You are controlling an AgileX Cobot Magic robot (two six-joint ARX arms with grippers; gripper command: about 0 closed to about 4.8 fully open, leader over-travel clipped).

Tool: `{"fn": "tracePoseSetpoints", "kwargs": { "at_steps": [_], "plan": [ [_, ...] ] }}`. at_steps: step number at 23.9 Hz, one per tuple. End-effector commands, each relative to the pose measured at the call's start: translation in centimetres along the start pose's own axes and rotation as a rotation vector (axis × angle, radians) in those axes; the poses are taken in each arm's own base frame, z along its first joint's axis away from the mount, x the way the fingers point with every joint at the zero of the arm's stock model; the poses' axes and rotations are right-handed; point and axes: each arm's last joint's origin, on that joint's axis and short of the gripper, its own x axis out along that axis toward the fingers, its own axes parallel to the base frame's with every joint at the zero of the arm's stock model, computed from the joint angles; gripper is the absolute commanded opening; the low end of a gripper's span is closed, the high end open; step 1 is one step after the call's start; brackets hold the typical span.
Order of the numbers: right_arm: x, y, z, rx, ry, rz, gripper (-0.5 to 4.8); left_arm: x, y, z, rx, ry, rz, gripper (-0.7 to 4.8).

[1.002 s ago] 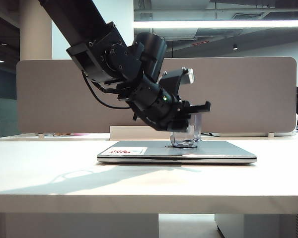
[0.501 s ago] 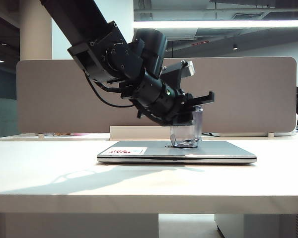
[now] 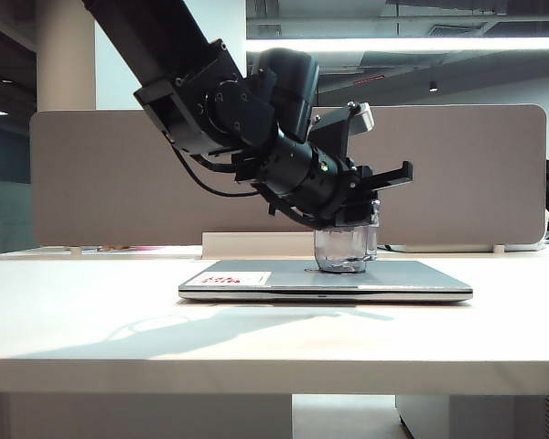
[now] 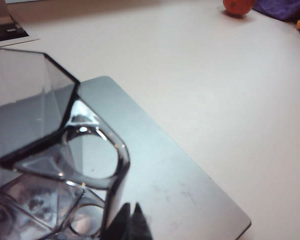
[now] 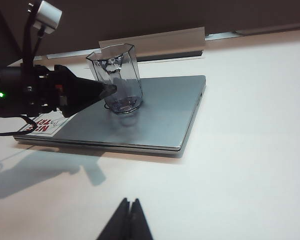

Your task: Pick up the water cup and place it on the side of the laptop close to you.

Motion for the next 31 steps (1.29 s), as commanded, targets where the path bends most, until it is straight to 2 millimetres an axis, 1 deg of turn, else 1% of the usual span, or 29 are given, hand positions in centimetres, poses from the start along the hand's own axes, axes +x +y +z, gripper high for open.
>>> {"fn": "tracePoseSetpoints", "kwargs": {
  "at_steps": [1,6,10,11,12,13,14,15,16,20,21,23,25,29,31],
  "plan": [
    [0.0,0.0,0.0,0.001,-0.003,0.008,-0.05,0.0,0.0,0.1,0.001,0.009,0.000,-0.04],
    [0.0,0.0,-0.2,0.006,0.014,0.006,-0.05,0.0,0.0,0.3,0.005,-0.003,0.008,-0.04],
    [0.0,0.0,-0.2,0.007,0.015,0.006,-0.05,-0.3,0.0,-0.3,0.023,0.101,0.021,-0.04],
    [0.0,0.0,-0.2,0.008,0.016,0.006,-0.06,-0.6,0.0,-0.3,0.027,0.143,0.030,-0.04],
    [0.0,0.0,-0.2,0.022,0.014,0.005,-0.06,-1.3,0.1,-0.1,0.029,0.214,0.064,-0.04],
    [0.0,0.0,-0.2,0.029,0.013,0.005,-0.06,-1.7,0.1,0.2,0.037,0.237,0.085,-0.04],
    [0.0,0.0,-0.2,0.028,0.009,0.006,-0.06,-2.7,0.1,1.0,0.070,0.274,0.108,-0.04],
    [0.0,0.0,-0.1,0.027,0.005,0.007,-0.06,-3.1,0.0,1.4,0.078,0.284,0.107,-0.04],
    [0.0,0.0,0.0,0.024,-0.008,0.007,-0.06,-4.0,-0.1,2.4,0.081,0.290,0.107,-0.04],
    [0.0,0.0,0.4,0.023,-0.044,-0.002,-0.06,-5.6,-0.4,4.3,0.085,0.269,0.103,-0.04],
    [0.0,0.1,0.5,0.019,-0.058,-0.001,-0.06,-6.3,-0.6,5.2,0.095,0.253,0.100,-0.04],
    [0.0,0.1,0.8,0.037,-0.088,-0.010,-0.05,-7.2,-0.8,6.3,0.110,0.229,0.097,-0.04],
    [0.0,0.1,1.2,0.048,-0.121,-0.018,-0.05,-8.0,-0.9,7.1,0.114,0.214,0.092,-0.04],
    [-0.1,0.3,2.0,0.046,-0.127,-0.016,-0.05,-8.7,-1.0,7.7,0.114,0.215,0.092,-0.04],
    [-0.1,0.4,2.8,0.046,-0.127,-0.017,-0.06,-8.9,-1.0,7.9,0.114,0.217,0.092,-0.04]
  ]
}}
